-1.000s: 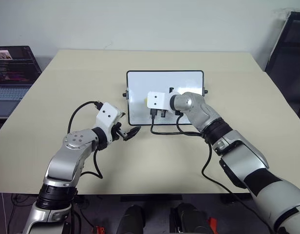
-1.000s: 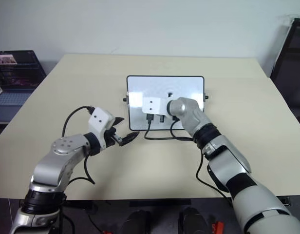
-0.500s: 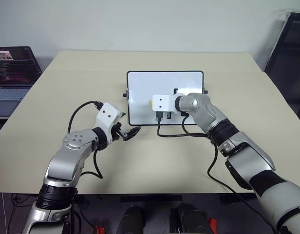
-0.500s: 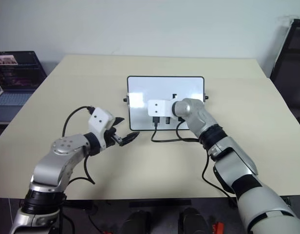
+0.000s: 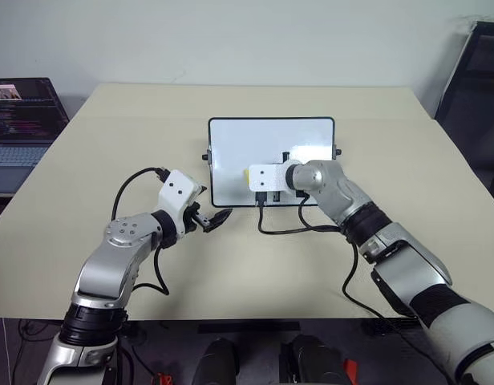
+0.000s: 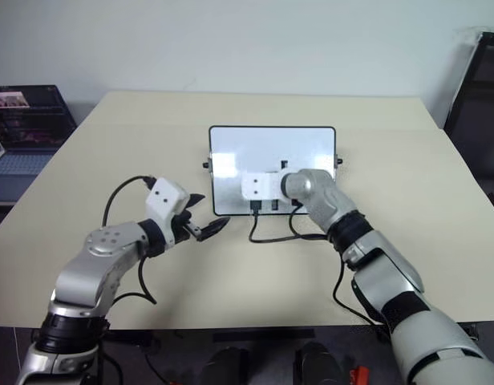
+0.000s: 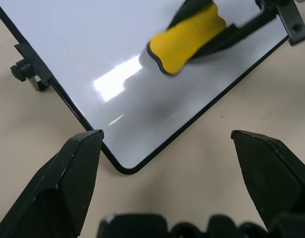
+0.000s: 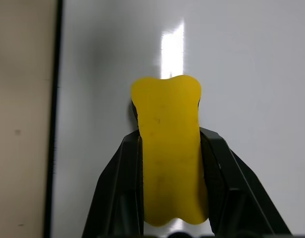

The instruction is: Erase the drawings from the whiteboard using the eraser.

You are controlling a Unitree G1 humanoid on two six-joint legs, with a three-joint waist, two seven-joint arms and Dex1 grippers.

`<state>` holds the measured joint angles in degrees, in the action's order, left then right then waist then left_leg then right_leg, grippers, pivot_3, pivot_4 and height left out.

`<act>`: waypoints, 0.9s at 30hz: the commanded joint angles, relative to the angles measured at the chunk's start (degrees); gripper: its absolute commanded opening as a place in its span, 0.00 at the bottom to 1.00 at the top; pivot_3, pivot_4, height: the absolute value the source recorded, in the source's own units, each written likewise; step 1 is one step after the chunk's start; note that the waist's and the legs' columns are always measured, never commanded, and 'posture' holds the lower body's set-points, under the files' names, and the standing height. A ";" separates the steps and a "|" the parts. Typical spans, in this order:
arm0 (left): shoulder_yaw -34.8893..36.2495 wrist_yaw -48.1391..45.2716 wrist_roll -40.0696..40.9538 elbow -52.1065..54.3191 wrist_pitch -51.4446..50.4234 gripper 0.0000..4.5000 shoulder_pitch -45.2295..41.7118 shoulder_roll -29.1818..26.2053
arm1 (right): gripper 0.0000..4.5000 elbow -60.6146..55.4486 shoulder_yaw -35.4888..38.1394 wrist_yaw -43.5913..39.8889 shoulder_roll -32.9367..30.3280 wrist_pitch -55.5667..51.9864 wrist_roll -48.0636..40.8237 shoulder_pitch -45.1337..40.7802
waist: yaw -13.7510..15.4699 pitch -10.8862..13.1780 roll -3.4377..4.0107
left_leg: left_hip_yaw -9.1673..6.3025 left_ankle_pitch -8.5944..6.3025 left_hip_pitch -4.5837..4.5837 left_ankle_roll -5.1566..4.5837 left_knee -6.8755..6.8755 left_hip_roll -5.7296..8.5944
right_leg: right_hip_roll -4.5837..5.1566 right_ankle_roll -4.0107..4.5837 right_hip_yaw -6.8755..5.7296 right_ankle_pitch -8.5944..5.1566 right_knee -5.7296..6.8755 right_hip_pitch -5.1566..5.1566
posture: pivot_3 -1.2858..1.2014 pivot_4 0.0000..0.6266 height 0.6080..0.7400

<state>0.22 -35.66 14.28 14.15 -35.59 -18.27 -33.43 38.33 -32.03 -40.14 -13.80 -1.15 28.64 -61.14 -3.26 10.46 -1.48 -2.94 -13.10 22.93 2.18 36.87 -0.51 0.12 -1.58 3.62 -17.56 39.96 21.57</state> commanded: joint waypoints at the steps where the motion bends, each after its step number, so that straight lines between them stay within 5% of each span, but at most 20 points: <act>1: -0.23 0.18 0.13 2.23 0.75 1.00 -0.42 0.40 | 0.25 -1.94 0.08 0.41 -0.10 -0.52 1.19 0.24 | 0.01 0.00 0.00 | 0.00 0.00 -0.01 0.00 0.01 0.00 | 0.00 0.00 -0.01 0.00 0.01 0.00 | 0.52 0.24 1.00; 8: -0.49 0.08 0.15 2.21 0.18 1.00 -1.28 0.54 | 0.25 -0.55 2.17 8.29 2.33 0.54 0.75 -0.75 | 0.01 0.00 0.00 | 0.01 0.00 0.03 0.00 -0.02 0.00 | 0.00 0.00 0.02 0.00 0.00 0.05 | 0.52 0.24 1.00; 19: -0.42 0.68 -0.01 1.19 -0.62 1.00 -2.18 0.53 | 0.25 0.23 0.48 7.48 4.54 0.36 0.98 -0.08 | 0.00 0.01 0.00 | 0.02 0.00 0.08 0.00 -0.08 0.00 | 0.00 0.00 0.02 0.00 -0.04 0.11 | 0.52 0.24 1.00; 27: -0.66 1.79 -1.76 -0.98 -1.75 1.00 -3.05 -0.51 | 0.25 -4.53 2.06 4.80 -2.70 -1.52 1.26 3.51 | 0.27 0.01 0.00 | -0.01 0.00 0.09 0.00 -0.06 0.02 | 0.01 0.00 0.02 -0.01 -0.07 0.06 | 0.52 0.24 1.00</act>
<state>-0.84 -34.28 12.99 12.66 -37.46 -20.38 -33.55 34.97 -31.29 -34.95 -14.76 -1.67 29.20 -58.39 -2.99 10.47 -1.47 -2.94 -13.10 23.01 2.18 36.81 -0.48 0.13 -1.58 3.63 -17.57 39.89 21.63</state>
